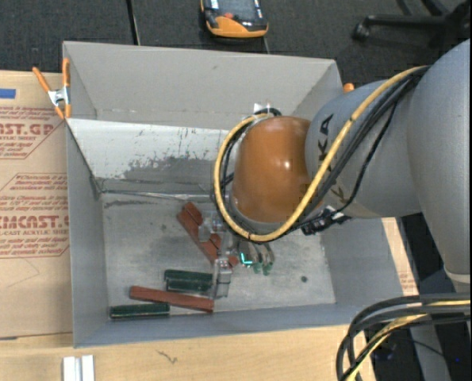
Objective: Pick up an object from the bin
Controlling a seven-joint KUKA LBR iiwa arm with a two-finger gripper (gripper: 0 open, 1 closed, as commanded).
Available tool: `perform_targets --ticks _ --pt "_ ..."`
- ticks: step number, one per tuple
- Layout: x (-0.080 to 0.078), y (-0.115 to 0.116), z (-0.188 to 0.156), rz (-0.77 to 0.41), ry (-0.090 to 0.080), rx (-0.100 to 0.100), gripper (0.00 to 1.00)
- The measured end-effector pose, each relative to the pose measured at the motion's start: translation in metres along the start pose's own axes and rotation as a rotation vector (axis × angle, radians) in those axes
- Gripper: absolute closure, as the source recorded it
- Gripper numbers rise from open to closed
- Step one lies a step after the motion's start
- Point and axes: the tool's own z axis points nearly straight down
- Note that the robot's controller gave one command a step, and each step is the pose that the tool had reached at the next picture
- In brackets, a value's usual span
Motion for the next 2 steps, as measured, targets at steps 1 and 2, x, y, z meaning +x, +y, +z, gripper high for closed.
perform_targets --ticks 1,2 --pt "-0.002 -0.001 -0.004 0.002 -0.007 -0.001 0.00" --pt "0.014 0.017 0.071 -0.013 -0.010 -0.002 0.00"
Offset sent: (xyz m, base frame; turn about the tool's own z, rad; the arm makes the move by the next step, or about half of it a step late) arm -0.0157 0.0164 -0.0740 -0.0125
